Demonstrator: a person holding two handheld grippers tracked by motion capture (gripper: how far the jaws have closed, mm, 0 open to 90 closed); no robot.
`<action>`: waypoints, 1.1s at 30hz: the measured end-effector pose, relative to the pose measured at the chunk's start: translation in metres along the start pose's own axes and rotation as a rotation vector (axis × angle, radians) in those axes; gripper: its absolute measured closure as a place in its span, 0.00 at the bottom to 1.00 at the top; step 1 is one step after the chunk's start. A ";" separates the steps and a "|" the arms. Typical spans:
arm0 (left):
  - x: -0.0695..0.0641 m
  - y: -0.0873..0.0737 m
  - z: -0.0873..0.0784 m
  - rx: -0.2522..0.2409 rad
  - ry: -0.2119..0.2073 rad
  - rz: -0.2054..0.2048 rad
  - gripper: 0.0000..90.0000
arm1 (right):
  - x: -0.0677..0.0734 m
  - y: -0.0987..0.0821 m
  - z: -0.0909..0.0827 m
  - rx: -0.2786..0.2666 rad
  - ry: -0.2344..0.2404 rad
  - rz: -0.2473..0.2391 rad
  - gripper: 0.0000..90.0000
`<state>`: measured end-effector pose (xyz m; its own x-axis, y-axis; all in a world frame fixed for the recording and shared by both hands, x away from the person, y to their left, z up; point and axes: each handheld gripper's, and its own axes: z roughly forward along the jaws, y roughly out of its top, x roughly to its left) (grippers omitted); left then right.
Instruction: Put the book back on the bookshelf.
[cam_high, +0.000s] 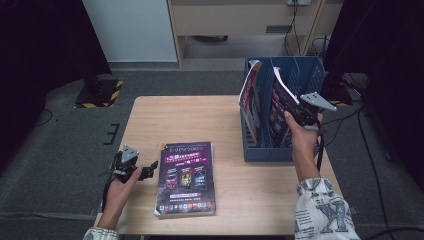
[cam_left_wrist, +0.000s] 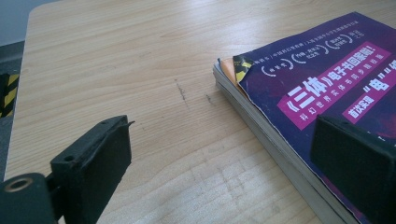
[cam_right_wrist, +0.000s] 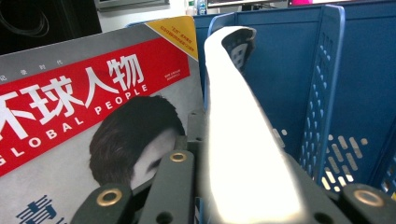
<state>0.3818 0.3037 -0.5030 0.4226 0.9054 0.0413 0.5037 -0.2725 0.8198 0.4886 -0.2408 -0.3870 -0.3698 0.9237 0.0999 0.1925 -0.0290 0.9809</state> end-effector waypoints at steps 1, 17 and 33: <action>0.000 0.000 0.000 0.000 0.000 0.000 0.06 | 0.000 0.000 0.000 -0.001 -0.001 -0.003 0.91; 0.002 0.000 0.000 -0.003 0.002 -0.011 0.06 | -0.008 0.022 0.016 -0.085 -0.126 -0.012 0.91; 0.002 0.000 0.001 -0.003 -0.004 -0.009 0.06 | 0.009 -0.004 0.030 -0.083 -0.104 -0.041 0.90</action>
<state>0.3833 0.3047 -0.5032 0.4210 0.9065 0.0314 0.5051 -0.2630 0.8220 0.5117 -0.2209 -0.3946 -0.2785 0.9594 0.0456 0.1018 -0.0177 0.9946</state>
